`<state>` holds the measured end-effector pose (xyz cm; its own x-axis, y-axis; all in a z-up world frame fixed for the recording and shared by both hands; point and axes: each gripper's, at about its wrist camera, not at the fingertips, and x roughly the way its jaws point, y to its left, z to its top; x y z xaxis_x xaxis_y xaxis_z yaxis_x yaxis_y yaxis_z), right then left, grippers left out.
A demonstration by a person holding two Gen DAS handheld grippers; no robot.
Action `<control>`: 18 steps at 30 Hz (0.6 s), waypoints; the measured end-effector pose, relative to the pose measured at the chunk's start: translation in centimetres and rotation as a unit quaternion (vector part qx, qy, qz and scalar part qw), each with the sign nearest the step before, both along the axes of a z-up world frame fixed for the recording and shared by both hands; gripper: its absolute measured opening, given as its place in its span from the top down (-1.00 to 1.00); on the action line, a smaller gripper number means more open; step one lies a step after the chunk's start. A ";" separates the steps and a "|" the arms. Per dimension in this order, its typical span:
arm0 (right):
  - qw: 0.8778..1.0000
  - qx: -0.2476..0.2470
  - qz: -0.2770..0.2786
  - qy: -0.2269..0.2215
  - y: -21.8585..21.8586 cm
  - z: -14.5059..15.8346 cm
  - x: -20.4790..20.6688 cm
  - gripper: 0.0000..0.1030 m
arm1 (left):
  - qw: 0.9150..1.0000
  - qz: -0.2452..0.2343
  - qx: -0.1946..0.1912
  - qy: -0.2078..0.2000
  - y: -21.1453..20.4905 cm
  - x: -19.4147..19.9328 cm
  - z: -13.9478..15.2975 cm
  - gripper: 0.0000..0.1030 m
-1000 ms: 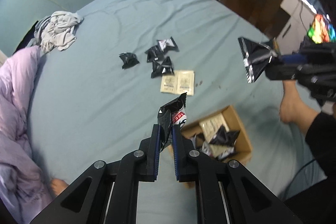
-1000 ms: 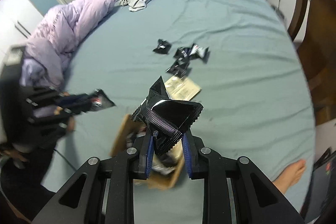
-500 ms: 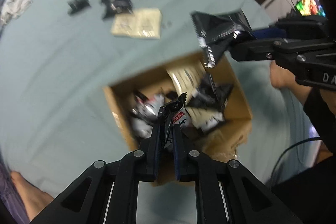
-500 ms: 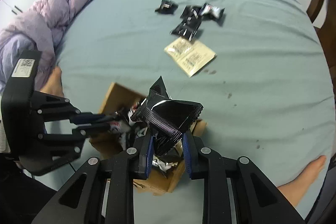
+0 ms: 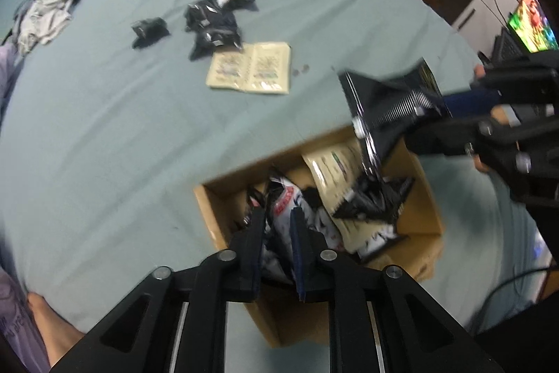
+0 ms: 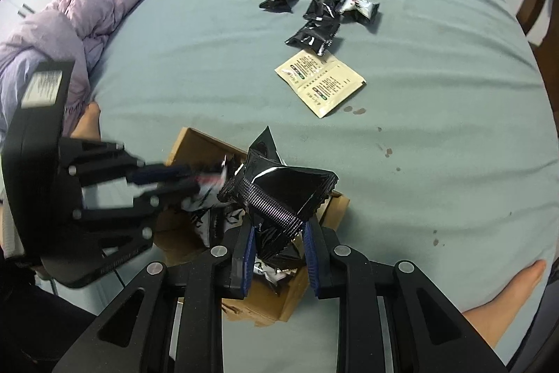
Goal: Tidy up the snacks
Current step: 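Open the left gripper in the box while the right lowers its black packet in and opens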
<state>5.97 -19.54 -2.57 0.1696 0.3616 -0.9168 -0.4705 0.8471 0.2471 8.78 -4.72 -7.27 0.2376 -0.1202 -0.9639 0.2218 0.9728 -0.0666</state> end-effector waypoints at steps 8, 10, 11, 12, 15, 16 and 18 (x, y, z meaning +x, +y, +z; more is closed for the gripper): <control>0.999 -0.027 0.018 0.023 0.3 -1.6 0.5 0.57 | 0.999 0.001 0.020 -0.050 1.0 0.0 1.6 -0.47; 0.999 -0.028 0.020 0.036 0.3 -2.2 0.7 0.57 | 0.998 0.006 0.032 -0.060 1.5 -0.2 1.7 -0.51; 0.999 -0.027 0.019 0.041 0.3 -2.5 0.8 0.56 | 0.998 0.011 0.033 -0.059 1.9 -0.1 1.6 -0.51; 0.998 -0.026 0.019 0.046 0.4 -2.7 0.9 0.56 | 0.998 0.019 0.030 -0.052 2.5 0.0 1.4 -0.51; 0.997 -0.009 0.027 0.074 1.0 -3.6 0.9 0.56 | 0.998 0.045 0.017 -0.038 3.7 0.4 1.3 -0.51; 0.996 -0.002 0.029 0.084 1.3 -3.8 0.9 0.56 | 0.998 0.055 0.010 -0.036 4.2 0.5 1.3 -0.51; 0.994 0.006 0.031 0.103 1.6 -4.4 1.1 0.55 | 0.997 0.069 0.001 -0.033 4.8 0.7 1.4 -0.51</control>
<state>7.06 -17.93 -6.96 -0.0440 0.3757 -0.9257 -0.4597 0.8150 0.3527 9.47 0.06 -5.85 0.3155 -0.0803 -0.9455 0.0893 0.9945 -0.0547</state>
